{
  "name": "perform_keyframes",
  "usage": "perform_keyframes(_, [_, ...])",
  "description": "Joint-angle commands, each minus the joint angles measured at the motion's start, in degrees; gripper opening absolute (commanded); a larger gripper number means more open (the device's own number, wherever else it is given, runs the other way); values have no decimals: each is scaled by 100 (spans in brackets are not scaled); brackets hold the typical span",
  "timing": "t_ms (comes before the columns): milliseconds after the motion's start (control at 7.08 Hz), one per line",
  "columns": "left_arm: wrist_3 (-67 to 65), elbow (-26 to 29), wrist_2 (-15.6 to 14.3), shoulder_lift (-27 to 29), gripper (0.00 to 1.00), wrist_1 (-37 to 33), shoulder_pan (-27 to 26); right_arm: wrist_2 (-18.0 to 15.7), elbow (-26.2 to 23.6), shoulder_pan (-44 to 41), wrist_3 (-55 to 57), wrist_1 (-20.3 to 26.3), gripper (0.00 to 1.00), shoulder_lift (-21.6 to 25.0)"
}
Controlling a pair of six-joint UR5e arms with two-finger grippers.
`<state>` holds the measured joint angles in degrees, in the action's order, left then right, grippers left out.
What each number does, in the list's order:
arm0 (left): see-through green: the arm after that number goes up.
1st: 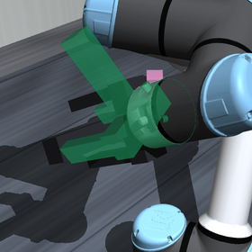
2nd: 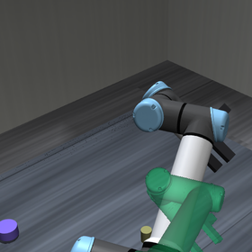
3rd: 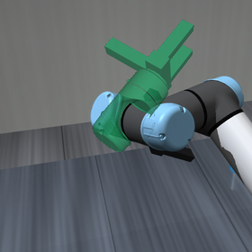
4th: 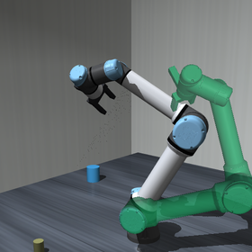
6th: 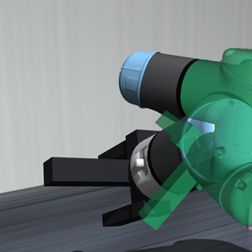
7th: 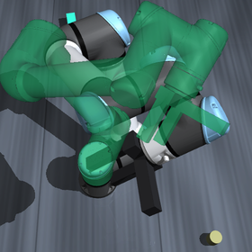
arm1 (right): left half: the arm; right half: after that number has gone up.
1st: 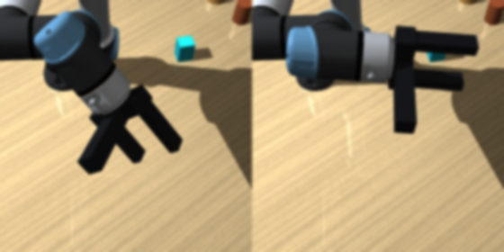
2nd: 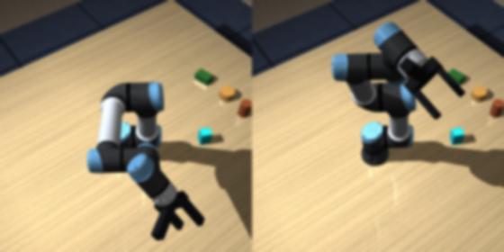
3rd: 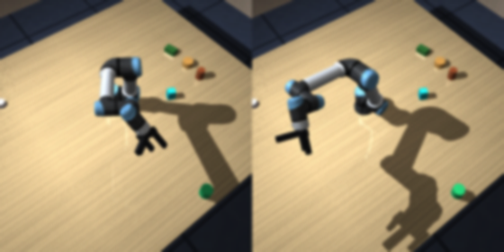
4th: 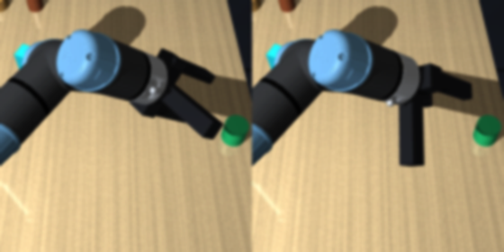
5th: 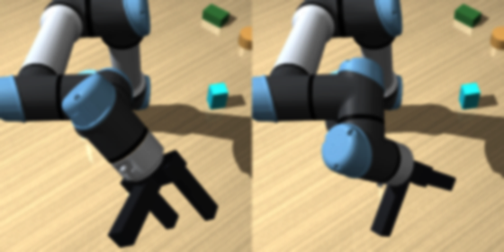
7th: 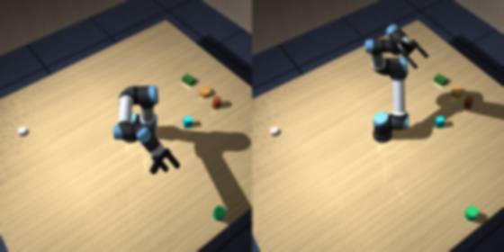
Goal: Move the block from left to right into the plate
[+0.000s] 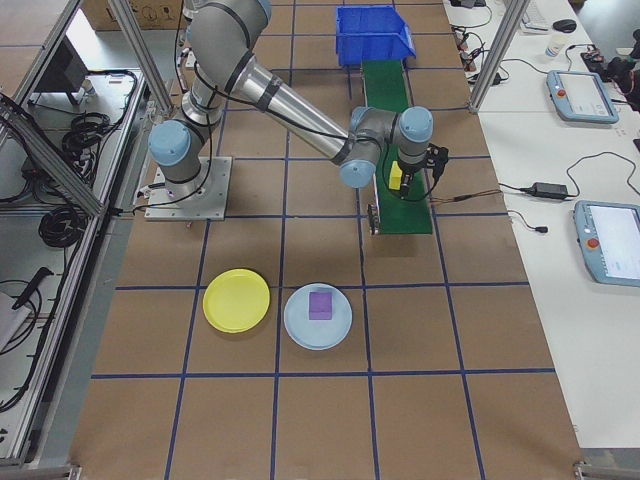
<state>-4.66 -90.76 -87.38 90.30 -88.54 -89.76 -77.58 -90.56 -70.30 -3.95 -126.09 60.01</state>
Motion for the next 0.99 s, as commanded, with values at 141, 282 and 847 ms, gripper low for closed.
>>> perform_keyframes(141, [1, 58, -777, -30, 100, -14, -68, -720, -5, 112, -1259, 23, 43, 404])
perform_keyframes(282, [1, 67, -754, -65, 100, -75, -86, -888, -110, 339, -1771, 293, 43, 728])
perform_keyframes(847, [-43, 6, -519, -13, 100, -5, -191, -1387, -2347, 2209, -3854, 832, 43, 2758])
